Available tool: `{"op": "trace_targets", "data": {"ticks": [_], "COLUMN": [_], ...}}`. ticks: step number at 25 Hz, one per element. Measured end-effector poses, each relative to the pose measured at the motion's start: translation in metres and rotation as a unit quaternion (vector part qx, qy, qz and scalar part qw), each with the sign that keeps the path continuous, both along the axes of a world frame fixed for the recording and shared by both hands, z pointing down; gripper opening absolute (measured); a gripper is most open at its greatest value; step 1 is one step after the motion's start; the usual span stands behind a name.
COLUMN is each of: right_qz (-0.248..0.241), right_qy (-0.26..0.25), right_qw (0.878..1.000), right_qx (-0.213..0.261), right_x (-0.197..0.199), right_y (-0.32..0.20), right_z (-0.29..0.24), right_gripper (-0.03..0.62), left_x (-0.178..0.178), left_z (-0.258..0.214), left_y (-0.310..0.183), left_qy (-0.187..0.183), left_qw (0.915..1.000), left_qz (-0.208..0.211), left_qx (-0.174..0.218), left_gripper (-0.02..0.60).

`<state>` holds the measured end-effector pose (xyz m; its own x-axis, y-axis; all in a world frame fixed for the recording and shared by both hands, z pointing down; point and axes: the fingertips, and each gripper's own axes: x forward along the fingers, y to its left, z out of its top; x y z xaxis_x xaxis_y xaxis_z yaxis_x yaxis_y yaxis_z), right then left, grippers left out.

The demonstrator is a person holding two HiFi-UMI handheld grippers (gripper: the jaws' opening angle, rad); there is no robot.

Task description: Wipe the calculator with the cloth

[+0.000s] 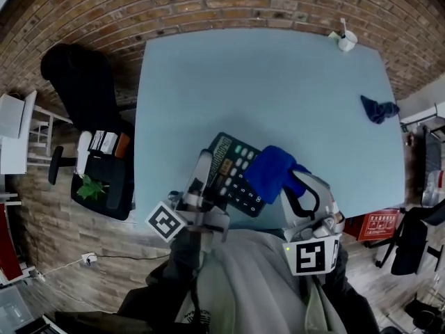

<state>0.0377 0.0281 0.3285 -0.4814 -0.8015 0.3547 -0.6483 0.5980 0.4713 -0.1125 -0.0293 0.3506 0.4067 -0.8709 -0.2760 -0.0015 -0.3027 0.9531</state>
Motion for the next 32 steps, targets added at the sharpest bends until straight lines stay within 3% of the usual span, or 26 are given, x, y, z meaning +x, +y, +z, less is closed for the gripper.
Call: {"op": "trace_targets", "data": {"ticks": [2,5,8,12,18,21,25,28,32], "right_qz": [-0.007,-0.056,-0.073,-0.052,0.026,-0.013,-0.109,-0.162,-0.198], "right_qy": [-0.003,0.001,-0.005,-0.023,-0.029,-0.054,-0.149,-0.143,-0.135], "right_qw": [1.0,0.998,0.997,0.998,0.999,0.998,0.98,0.973,0.968], "right_qx": [-0.004,-0.012,-0.016,-0.012,0.002,-0.009,-0.074,-0.082,-0.081], "right_x": [-0.008,-0.038,-0.049,-0.029,0.02,0.015,0.007,0.011,0.006], "right_y": [0.001,0.022,0.031,0.007,-0.037,-0.03,-0.005,-0.003,-0.003], "right_z": [-0.002,-0.003,-0.001,0.0,-0.003,-0.01,-0.017,-0.02,-0.023], "right_gripper": [0.095,0.095,0.095,0.095,0.095,0.095,0.095,0.095,0.095], "left_x": [-0.006,-0.02,-0.023,-0.011,0.013,0.012,0.01,0.024,0.046], "left_z": [0.004,0.009,0.007,0.003,-0.001,-0.002,-0.016,-0.024,-0.028], "left_y": [-0.004,-0.011,-0.014,-0.016,-0.014,-0.015,-0.014,-0.005,0.009], "left_qy": [0.011,0.016,0.023,0.03,0.02,0.024,0.058,0.067,0.079], "left_qw": [0.9998,0.9988,0.9988,0.9993,0.9998,0.9995,0.9933,0.9856,0.9728], "left_qz": [-0.015,-0.042,-0.041,-0.021,-0.002,0.004,0.07,0.127,0.194], "left_qx": [-0.009,-0.018,-0.013,-0.003,0.009,0.022,0.071,0.09,0.1], "left_gripper": [0.044,0.04,0.04,0.044,0.046,0.044,0.043,0.043,0.043]}}
